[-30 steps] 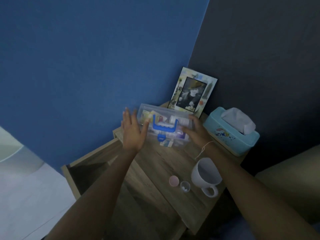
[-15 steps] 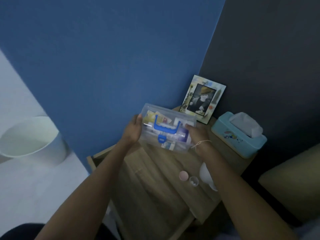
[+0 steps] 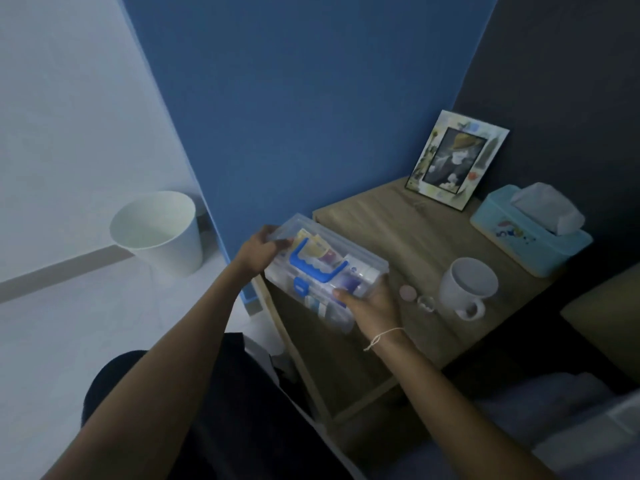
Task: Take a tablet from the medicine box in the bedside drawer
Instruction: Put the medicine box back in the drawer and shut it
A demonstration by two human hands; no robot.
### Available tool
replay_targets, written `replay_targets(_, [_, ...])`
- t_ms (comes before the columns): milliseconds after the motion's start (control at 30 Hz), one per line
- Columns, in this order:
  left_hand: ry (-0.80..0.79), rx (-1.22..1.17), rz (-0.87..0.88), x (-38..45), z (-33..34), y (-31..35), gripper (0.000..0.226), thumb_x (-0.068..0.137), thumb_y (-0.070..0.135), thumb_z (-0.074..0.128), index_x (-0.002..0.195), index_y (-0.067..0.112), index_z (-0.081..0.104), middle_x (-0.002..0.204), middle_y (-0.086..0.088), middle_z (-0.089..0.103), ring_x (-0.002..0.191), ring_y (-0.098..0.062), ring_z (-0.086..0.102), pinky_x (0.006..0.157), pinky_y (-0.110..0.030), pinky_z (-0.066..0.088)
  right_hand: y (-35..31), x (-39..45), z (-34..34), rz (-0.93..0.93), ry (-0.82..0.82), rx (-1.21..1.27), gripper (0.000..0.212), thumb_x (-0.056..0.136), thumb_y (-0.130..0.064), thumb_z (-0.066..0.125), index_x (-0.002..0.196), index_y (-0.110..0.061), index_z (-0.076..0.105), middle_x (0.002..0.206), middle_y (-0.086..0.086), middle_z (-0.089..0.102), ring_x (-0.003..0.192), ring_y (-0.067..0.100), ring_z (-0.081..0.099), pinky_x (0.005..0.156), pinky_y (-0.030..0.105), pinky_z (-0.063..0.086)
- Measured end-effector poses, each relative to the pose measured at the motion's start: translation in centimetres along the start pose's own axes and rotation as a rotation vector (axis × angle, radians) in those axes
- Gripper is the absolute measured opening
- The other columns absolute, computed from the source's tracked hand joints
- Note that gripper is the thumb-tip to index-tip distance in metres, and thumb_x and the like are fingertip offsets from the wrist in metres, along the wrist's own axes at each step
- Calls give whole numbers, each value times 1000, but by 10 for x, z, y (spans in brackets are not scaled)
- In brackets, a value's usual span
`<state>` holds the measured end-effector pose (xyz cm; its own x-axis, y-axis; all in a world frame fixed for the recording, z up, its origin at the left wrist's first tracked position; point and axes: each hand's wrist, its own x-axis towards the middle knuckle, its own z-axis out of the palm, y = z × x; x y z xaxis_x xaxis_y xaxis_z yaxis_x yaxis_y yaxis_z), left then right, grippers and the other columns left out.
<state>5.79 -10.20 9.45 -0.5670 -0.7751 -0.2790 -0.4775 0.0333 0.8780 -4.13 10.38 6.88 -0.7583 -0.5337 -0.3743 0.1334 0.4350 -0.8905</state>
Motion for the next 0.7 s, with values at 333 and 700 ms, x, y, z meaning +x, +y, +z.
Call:
replay_targets(333, [-124,296,6,23,29,-15,46,87,16,59,132,11,51,136,-13,52,124,-30,46,102,-35,36,70,-26,32,37,134,-282,79,71,-54,72,135,-22,37,118,0,60,102,15,62,86,41,54])
replay_targets(700, [-321,403,-94,54,62,-66,47,94,17,50,139,14,37,131,-17,51,111,-24,51,92,-34,42,109,3,53,188,131,-324,93,74,-43,75,144,-21,18,134,8,48,118,21,52,96,39,47])
